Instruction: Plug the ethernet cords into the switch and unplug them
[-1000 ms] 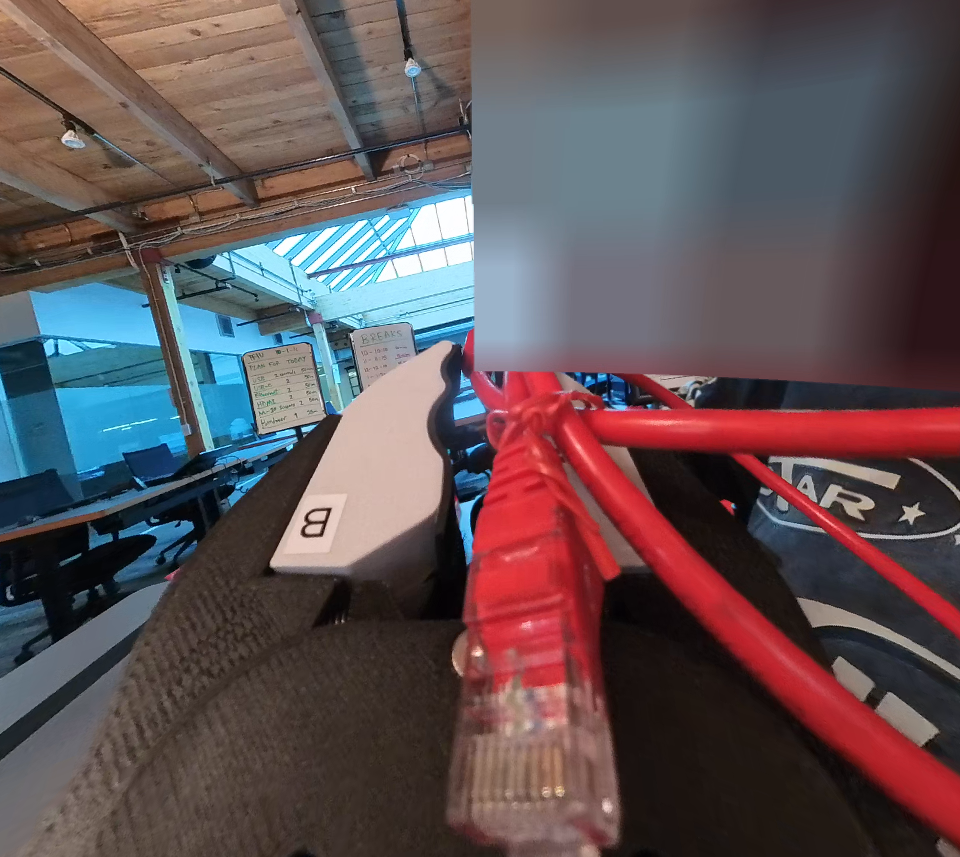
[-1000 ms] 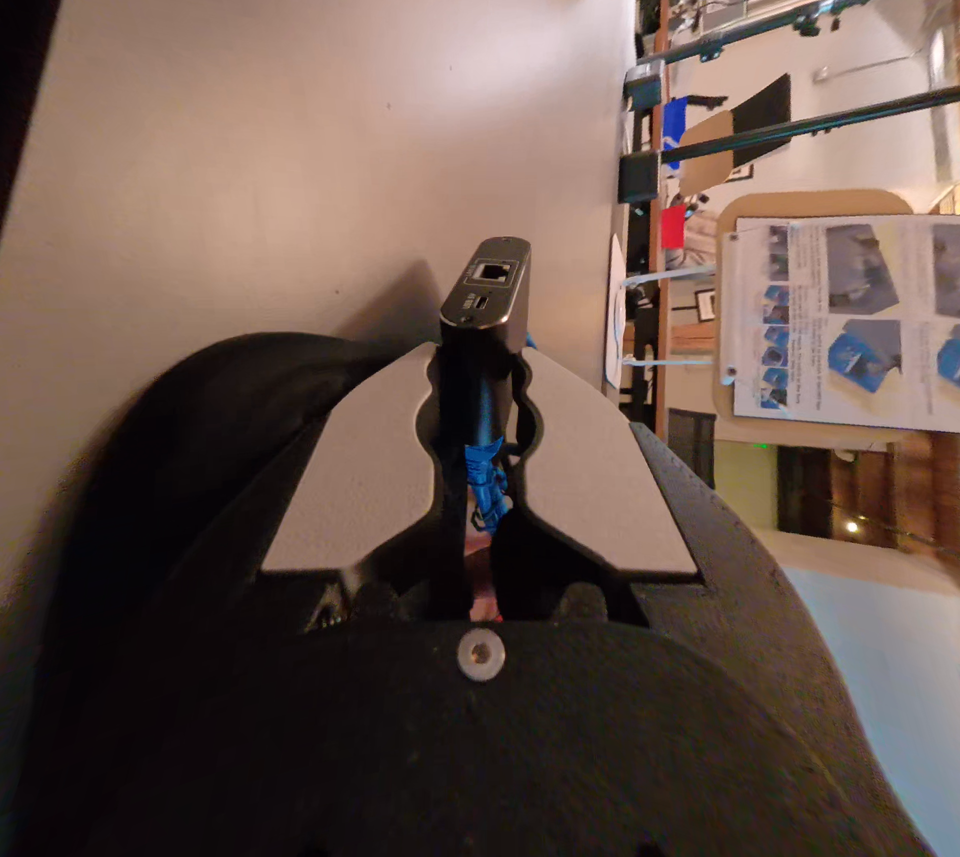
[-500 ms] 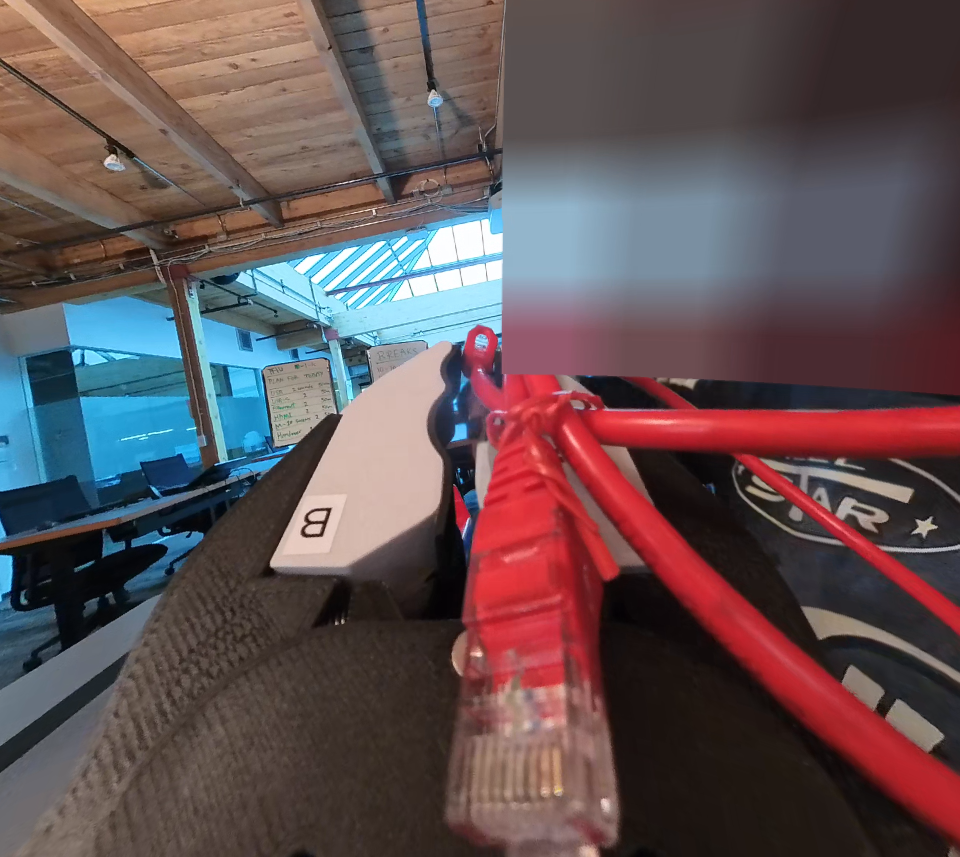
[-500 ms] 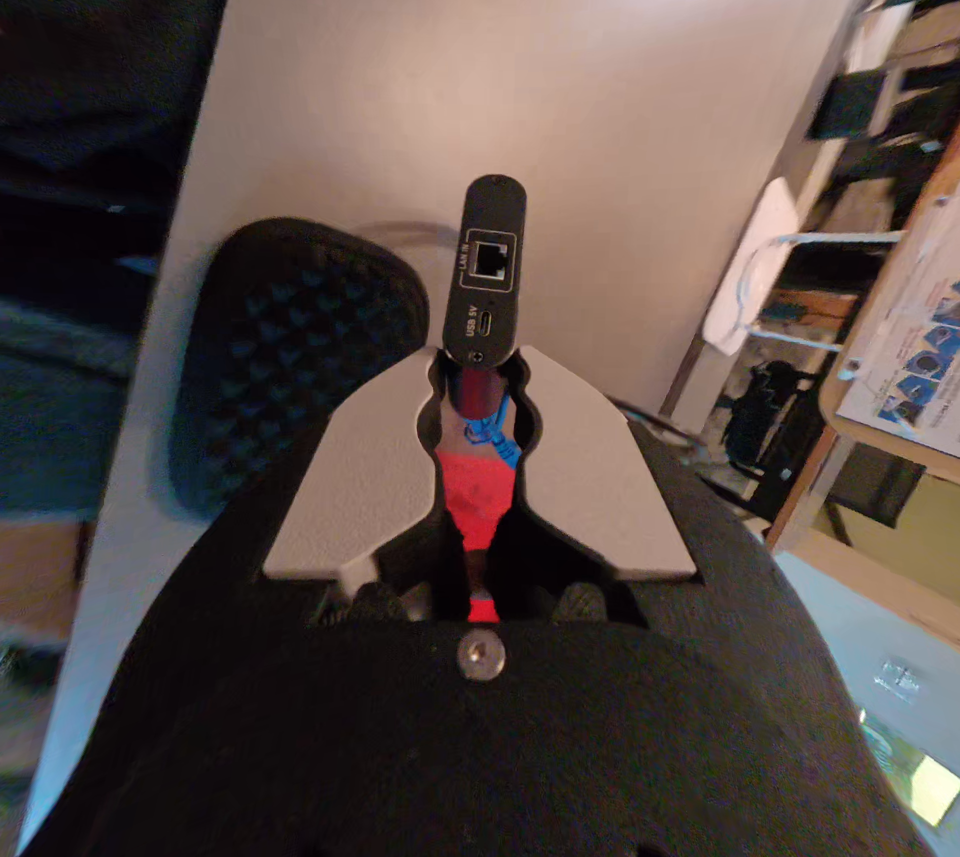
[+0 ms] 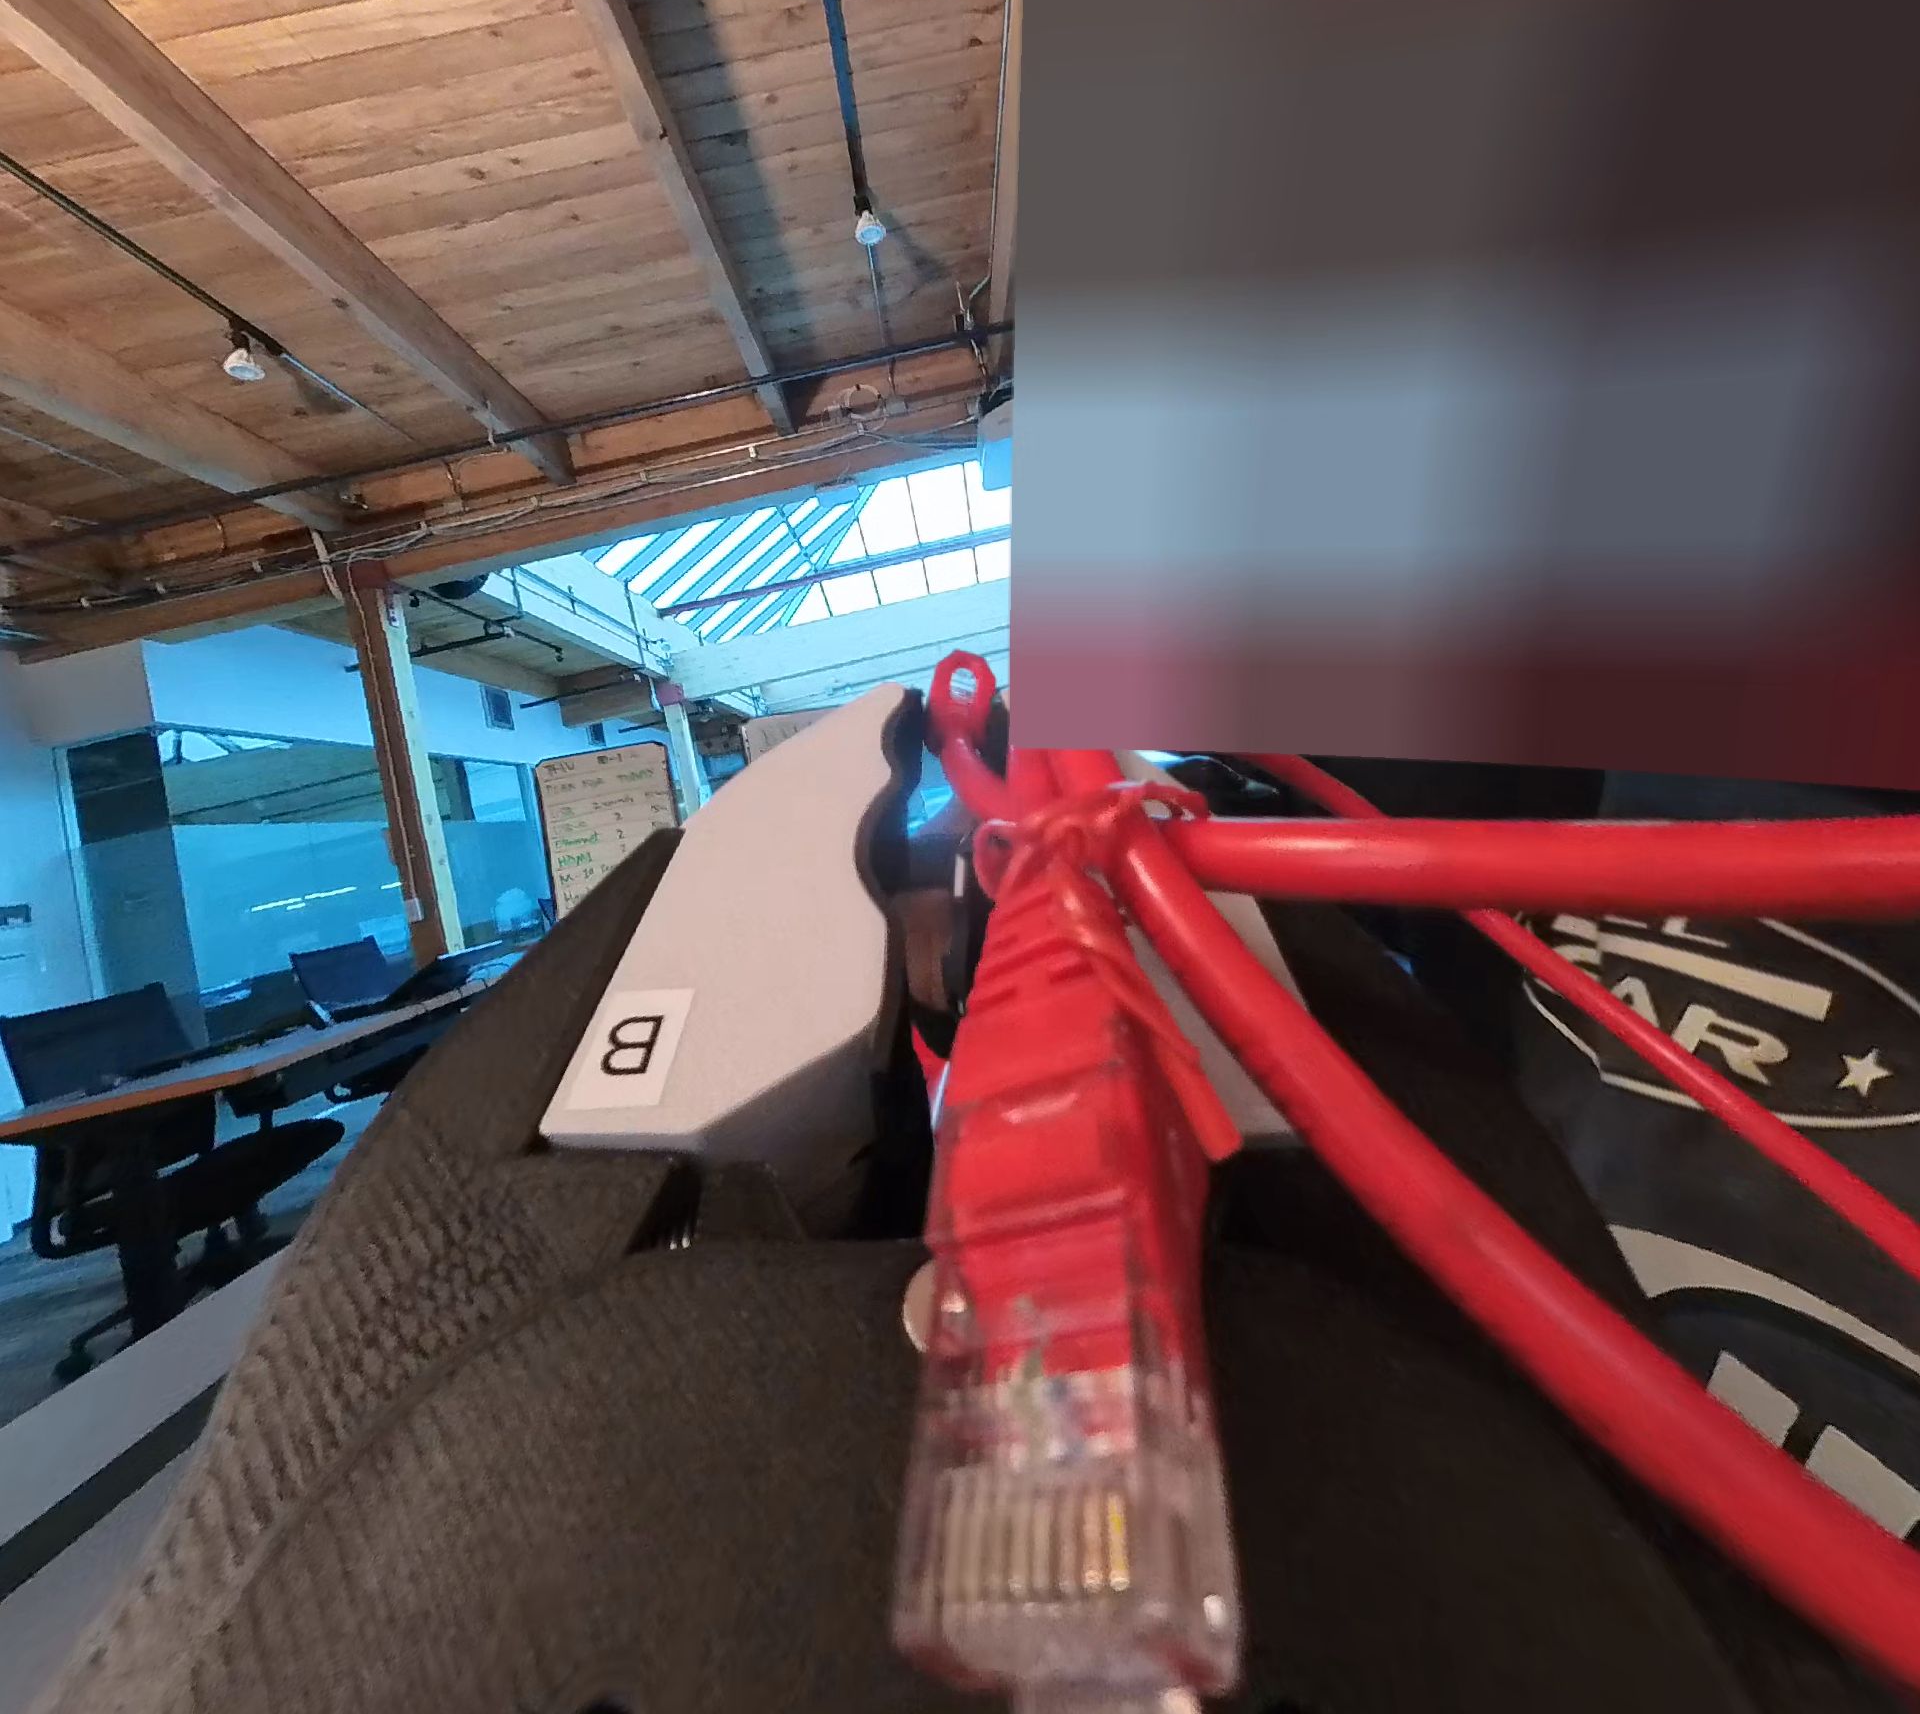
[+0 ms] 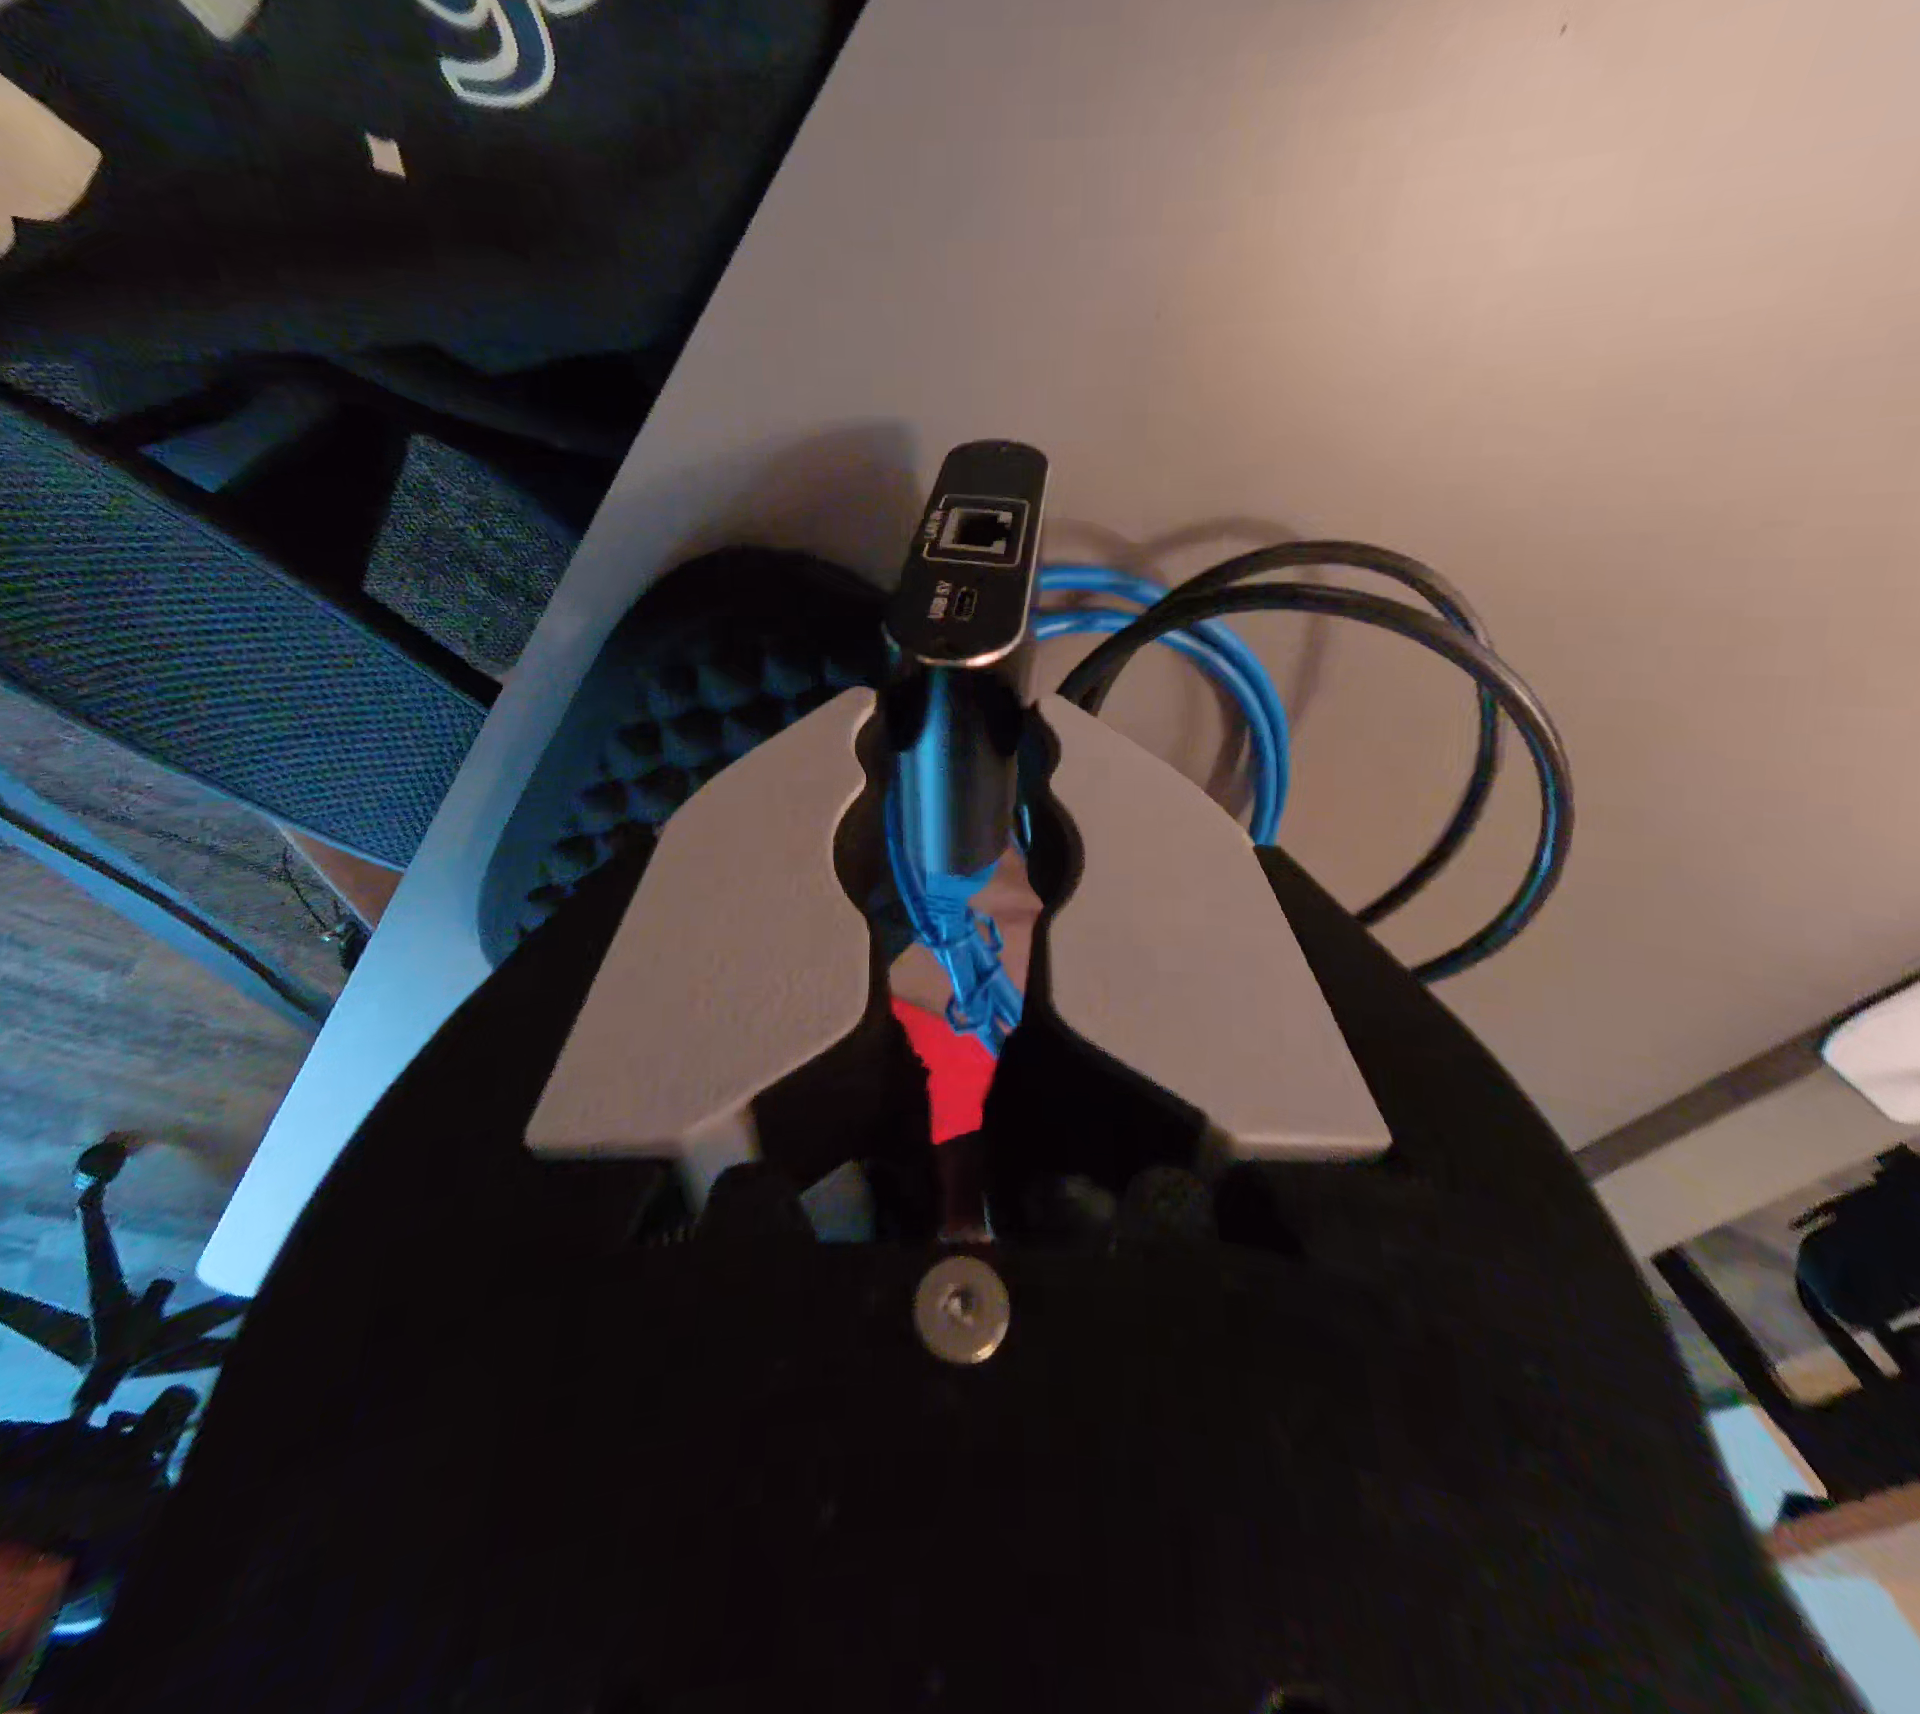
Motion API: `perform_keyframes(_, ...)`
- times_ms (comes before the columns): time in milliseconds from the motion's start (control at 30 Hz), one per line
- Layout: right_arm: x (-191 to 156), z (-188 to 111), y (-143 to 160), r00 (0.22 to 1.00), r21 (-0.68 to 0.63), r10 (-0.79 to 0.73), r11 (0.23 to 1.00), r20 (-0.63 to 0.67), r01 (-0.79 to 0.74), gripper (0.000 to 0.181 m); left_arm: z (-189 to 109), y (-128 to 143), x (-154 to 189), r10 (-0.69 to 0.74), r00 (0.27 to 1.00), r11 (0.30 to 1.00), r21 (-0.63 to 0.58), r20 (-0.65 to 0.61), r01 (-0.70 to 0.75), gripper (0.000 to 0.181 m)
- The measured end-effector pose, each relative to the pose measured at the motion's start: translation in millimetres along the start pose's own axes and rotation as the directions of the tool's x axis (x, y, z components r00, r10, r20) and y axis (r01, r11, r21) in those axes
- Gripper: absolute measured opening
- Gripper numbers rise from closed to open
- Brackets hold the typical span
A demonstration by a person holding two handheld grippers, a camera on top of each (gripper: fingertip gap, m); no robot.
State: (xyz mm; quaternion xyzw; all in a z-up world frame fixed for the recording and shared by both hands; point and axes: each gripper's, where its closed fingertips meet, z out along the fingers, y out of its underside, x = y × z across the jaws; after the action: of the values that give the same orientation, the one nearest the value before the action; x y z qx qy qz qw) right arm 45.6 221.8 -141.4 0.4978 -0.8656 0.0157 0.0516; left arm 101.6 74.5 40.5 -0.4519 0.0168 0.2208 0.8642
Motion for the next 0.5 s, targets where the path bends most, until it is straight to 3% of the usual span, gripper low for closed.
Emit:
perform_keyframes(33,2,2,-3,1.0,0.005,-0.005,1.0,0.005,0.005,0.023,-1,-2,-1,-0.003,1.0,1.0,0.008,0.002,0.003,0.013)
perform_keyframes(133,10,11,-6,0.999,-0.022,-0.047,0.999,-0.019,0.047,0.023,-3,-5,-2,-0.003,1.0,1.0,0.021,0.003,0.003,0.012)
perform_keyframes(267,14,17,-24,0.992,0.043,-0.11,0.993,-0.068,0.113,0.023,-3,-6,-1,0.009,1.0,1.0,0.019,0.003,-0.009,0.012)
perform_keyframes(500,35,24,-21,0.94,-0.05,-0.266,0.964,-0.216,0.261,0.023,-4,-8,-2,0.011,1.0,1.0,0.026,0.006,-0.012,0.012)
